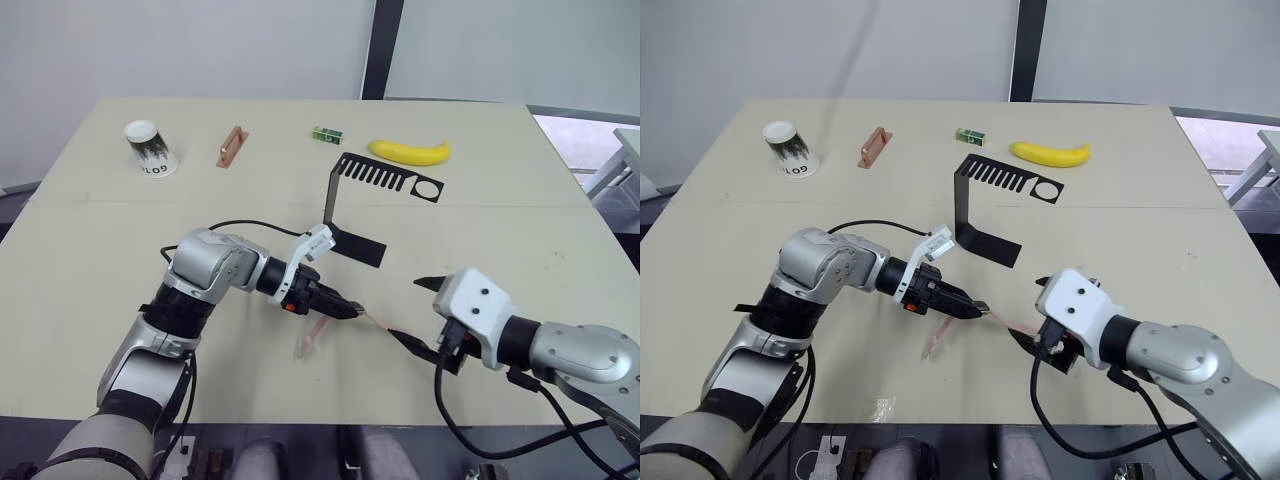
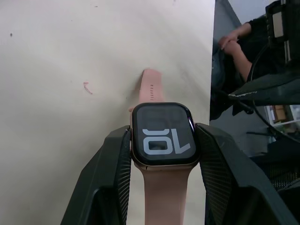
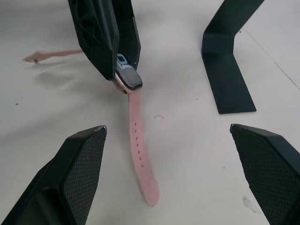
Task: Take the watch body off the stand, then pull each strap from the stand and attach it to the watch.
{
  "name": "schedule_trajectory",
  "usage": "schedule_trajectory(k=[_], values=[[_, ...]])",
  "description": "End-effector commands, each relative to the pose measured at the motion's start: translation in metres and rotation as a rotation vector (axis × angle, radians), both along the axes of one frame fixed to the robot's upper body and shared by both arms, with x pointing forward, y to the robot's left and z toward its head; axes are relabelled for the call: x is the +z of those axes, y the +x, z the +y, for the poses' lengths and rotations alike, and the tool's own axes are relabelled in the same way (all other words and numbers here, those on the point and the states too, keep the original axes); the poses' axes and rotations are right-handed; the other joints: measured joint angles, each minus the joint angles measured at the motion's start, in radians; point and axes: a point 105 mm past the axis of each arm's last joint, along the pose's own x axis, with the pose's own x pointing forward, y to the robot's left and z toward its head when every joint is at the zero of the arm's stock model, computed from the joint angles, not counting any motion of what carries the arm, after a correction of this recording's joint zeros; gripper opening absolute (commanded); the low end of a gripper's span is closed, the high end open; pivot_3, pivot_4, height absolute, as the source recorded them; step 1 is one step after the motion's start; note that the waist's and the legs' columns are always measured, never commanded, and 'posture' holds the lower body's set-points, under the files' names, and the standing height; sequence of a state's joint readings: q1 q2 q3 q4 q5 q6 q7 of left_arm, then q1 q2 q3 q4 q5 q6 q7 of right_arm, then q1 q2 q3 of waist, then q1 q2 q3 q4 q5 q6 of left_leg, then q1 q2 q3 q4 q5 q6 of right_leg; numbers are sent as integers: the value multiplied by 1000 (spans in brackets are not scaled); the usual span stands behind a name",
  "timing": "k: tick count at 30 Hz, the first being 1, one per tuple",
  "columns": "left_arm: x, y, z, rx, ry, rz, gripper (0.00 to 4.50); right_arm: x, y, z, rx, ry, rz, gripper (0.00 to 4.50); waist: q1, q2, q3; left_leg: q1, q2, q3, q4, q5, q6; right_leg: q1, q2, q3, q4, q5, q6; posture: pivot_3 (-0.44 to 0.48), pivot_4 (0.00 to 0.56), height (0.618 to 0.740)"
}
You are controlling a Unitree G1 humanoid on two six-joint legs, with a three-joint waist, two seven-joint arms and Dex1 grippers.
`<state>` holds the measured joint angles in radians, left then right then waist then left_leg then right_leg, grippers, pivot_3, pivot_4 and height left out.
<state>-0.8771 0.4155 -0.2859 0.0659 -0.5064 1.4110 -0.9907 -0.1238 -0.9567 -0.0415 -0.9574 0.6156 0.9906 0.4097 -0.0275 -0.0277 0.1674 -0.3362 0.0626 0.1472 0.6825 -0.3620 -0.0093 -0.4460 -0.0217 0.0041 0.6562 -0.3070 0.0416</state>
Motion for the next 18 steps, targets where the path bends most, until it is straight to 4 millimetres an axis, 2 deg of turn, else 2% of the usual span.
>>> schedule_trajectory(k=[1,8,15,18], values=[[13,2,-5,12,-47,34,1598,6,-7,15,22,-8,-49,4474,1,0,0,0,0,0,0,0,0,0,0,0,0,0,0,0,150,740],[22,3,-9,32,-104,101,1598,1,-5,30,20,56,10,4474,0,0,0,-1,0,0,0,0,0,-1,0,0,1,0,0,0,150,740],[27,0,-9,9,-136,90,1598,1,4,26,-17,34,-1,4474,0,0,0,0,0,0,0,0,0,-1,-1,-1,1,0,0,0,150,740],[27,1,-10,13,-143,89,1598,1,5,26,-19,36,-3,3619,-1,0,0,0,0,0,0,0,0,-1,-1,-1,1,0,0,0,150,740]])
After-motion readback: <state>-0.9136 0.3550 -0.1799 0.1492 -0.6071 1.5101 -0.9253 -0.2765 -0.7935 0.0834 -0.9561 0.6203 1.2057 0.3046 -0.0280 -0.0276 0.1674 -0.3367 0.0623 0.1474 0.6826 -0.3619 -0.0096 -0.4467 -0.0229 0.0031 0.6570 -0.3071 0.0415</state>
